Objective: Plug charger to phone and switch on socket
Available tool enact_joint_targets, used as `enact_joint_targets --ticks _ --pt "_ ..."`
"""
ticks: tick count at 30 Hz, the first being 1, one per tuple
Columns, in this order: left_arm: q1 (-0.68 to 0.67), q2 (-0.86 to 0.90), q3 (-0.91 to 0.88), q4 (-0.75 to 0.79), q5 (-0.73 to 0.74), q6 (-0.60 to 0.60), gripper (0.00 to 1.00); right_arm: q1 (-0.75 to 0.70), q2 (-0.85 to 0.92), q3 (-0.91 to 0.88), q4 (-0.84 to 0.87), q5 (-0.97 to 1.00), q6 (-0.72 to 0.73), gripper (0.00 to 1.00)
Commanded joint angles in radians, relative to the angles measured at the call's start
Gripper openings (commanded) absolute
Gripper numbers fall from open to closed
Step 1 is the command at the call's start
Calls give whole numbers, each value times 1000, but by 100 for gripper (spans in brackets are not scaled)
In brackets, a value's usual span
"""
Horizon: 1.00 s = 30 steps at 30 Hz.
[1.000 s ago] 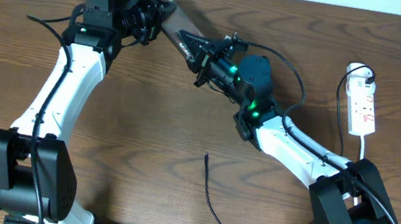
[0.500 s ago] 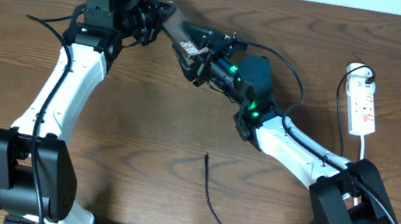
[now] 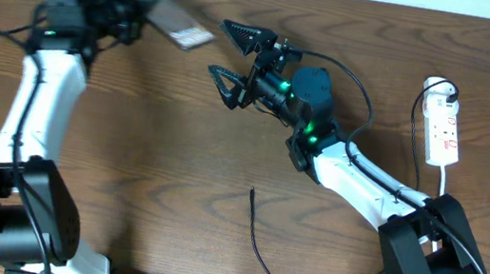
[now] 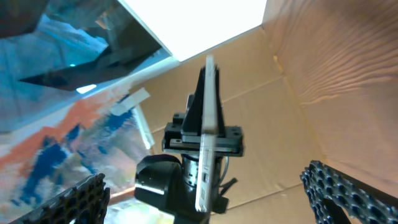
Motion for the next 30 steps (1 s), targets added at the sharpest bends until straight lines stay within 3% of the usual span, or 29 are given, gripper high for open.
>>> enact_joint_targets --ticks 1,2,6,11,14,17,22,26,30 --pt "118 -5 5 24 172 14 7 -45 -7 13 -24 -43 -137 99" --pt "139 -5 5 34 202 24 8 -58 -7 13 -28 -50 -176 99" --pt "222 -5 5 67 428 89 7 -125 -7 13 -3 -147 -600 99" --pt "225 -5 5 68 566 211 7 -167 -7 39 -125 -209 -750 99" --pt "223 -5 5 68 608 265 7 -183 -7 189 -543 -211 -978 99" --pt "223 -5 5 67 620 294 7 -177 -7 428 -1056 -30 -1218 99" --pt "223 -5 5 67 621 325 7 -157 -7 604 -1496 167 -1285 99" --pt "223 -5 5 67 621 328 7 -115 -3 591 -1695 179 -1281 99" --pt "223 -5 5 66 621 336 7 -32 -3 549 -1785 241 -1241 99"
